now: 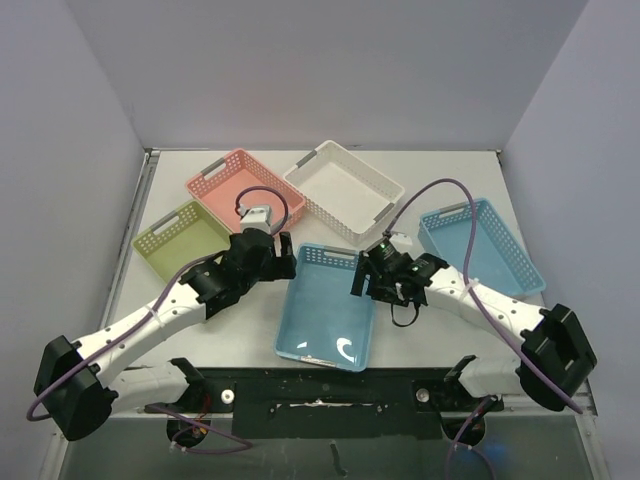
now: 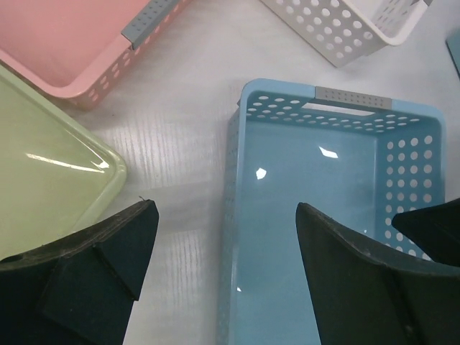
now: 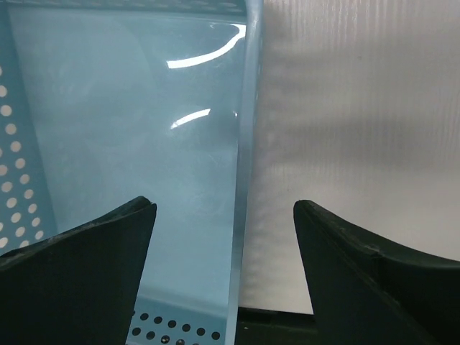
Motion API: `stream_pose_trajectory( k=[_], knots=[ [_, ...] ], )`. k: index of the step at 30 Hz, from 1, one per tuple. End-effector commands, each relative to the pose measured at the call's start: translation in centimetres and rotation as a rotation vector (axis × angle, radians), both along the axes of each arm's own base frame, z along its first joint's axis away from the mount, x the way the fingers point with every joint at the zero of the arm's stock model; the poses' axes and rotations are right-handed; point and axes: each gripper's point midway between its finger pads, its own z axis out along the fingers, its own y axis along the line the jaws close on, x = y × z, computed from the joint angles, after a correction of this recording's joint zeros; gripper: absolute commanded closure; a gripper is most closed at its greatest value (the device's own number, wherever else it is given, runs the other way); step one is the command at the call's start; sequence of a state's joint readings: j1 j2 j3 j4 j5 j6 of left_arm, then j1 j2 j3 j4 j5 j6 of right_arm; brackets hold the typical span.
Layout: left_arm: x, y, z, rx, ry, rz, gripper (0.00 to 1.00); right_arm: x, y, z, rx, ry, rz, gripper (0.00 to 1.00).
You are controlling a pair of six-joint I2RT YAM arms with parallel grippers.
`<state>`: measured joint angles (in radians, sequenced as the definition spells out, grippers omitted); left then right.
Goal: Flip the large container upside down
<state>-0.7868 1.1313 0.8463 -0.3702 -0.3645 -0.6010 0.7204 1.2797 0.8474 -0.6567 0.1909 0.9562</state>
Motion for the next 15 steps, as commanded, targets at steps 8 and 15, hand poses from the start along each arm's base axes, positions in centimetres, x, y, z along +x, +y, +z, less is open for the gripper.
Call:
stream_pose_trajectory(
  k=[8, 15],
  knots=[
    [0.3, 0.0, -0.4, -0.051, 0.053, 0.006, 0.23, 4.7, -2.7, 0.7, -0.189, -0.112, -0.1, 0.74],
    [0.9, 0.0, 1.6, -0.073, -0.001, 0.007, 0.24, 9.0, -11.6, 3.7, -0.456, -0.148, -0.241, 0.66]
  ],
)
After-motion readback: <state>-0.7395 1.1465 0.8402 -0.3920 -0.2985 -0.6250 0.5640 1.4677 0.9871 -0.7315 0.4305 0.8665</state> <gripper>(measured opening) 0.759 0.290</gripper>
